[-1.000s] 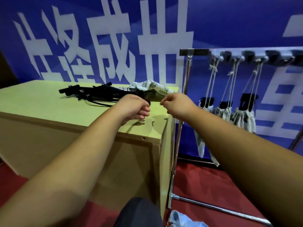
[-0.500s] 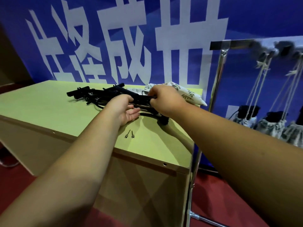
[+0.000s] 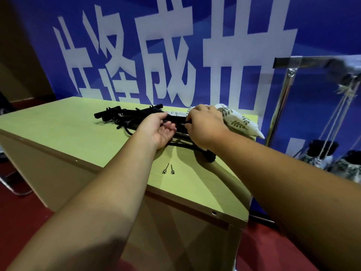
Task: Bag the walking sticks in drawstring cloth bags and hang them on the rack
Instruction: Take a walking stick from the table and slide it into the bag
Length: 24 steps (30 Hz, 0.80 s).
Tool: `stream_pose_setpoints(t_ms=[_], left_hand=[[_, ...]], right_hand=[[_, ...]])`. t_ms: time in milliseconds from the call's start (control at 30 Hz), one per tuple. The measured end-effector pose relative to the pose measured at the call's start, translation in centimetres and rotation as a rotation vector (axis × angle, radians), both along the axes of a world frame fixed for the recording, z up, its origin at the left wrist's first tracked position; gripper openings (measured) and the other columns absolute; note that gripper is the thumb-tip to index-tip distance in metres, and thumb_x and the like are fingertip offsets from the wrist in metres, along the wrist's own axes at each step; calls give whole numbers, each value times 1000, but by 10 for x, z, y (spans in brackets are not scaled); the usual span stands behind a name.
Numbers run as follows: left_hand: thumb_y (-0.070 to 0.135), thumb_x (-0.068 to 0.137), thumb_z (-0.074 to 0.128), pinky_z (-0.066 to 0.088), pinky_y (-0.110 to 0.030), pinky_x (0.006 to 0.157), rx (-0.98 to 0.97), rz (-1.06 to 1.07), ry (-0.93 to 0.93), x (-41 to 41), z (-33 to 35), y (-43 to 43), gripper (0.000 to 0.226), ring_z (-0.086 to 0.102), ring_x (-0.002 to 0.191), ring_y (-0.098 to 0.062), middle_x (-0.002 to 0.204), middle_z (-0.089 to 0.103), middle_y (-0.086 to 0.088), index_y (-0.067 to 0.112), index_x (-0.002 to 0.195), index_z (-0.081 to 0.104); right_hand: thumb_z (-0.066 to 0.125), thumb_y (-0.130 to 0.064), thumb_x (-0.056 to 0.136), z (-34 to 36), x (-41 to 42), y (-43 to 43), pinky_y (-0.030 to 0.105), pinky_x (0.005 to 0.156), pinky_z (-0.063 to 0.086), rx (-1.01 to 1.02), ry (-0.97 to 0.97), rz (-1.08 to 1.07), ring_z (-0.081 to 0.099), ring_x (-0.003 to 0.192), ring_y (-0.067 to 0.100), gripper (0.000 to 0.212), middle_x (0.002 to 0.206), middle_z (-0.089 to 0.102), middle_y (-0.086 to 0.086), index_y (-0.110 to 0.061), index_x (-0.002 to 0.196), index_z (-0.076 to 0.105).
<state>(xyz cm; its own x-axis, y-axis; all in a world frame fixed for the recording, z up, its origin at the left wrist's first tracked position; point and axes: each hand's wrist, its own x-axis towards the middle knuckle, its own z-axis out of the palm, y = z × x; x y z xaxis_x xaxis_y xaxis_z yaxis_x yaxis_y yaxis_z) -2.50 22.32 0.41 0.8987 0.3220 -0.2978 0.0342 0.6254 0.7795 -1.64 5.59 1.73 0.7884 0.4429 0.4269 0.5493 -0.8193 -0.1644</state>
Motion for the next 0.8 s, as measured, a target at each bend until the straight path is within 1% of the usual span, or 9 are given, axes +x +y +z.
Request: stream_pose_setpoints(t_ms=[133, 200, 267, 333, 433, 500, 633, 700, 800], left_hand=[[3, 106, 55, 52, -26, 72, 6, 41, -108, 1, 8, 4, 8, 59, 73, -17, 92, 65, -13, -2, 103, 60], [0, 108, 47, 47, -25, 67, 25, 30, -150, -2, 10, 1, 20, 53, 72, -14, 96, 67, -16, -7, 101, 65], [0, 110, 43, 47, -22, 64, 37, 28, -166, -8, 13, -3, 28, 49, 70, -11, 95, 67, -14, -7, 97, 66], [-1, 110, 41, 53, -20, 61, 34, 8, -186, -19, 19, -9, 26, 56, 74, -13, 98, 67, -14, -6, 104, 65], [-3, 110, 40, 60, -26, 56, 14, 13, -244, -34, 33, -18, 25, 67, 94, -23, 116, 68, -20, -7, 128, 58], [-6, 109, 41, 61, -30, 56, 17, 24, -294, -43, 44, -26, 29, 69, 98, -26, 128, 65, -24, -6, 135, 54], [-12, 107, 41, 66, -40, 76, 102, -20, -384, -71, 71, -52, 22, 75, 97, -24, 119, 67, -21, -2, 122, 54], [-15, 106, 40, 64, -41, 78, 148, -54, -425, -86, 83, -67, 24, 73, 97, -24, 113, 66, -18, 0, 117, 55], [-16, 105, 40, 65, -35, 73, 193, -124, -463, -111, 96, -97, 26, 73, 95, -24, 111, 66, -17, -1, 122, 53]], right_hand=[[58, -25, 106, 8, -20, 7, 44, 101, 42, 43, -61, 52, 49, 115, 29, 26, 129, 55, 7, -18, 130, 54], [58, -24, 105, 7, -28, 9, 42, 94, 41, 22, -80, 56, 46, 110, 28, 23, 126, 53, 7, -16, 126, 53], [56, -27, 106, 9, -38, 8, 42, 93, 43, 46, -62, 47, 46, 109, 28, 21, 125, 52, 7, -16, 124, 53], [52, -35, 108, 14, -51, 6, 45, 96, 47, 97, -44, 39, 47, 109, 28, 25, 124, 52, 6, -16, 124, 54], [48, -42, 110, 26, -73, -3, 47, 98, 48, 190, 0, 24, 48, 111, 27, 31, 126, 55, 4, -18, 129, 54], [48, -39, 110, 33, -88, -10, 47, 99, 47, 274, 48, 18, 50, 116, 30, 32, 132, 55, 7, -19, 136, 50], [56, -34, 99, 59, -125, -32, 52, 99, 53, 410, 113, -43, 60, 116, 38, 55, 141, 51, 8, -23, 149, 39], [54, -43, 88, 79, -141, -46, 54, 97, 55, 448, 201, -100, 65, 109, 35, 54, 130, 57, 5, -23, 138, 50], [50, -60, 74, 103, -155, -71, 53, 91, 58, 528, 302, -178, 69, 98, 38, 50, 100, 68, 5, -21, 104, 61]])
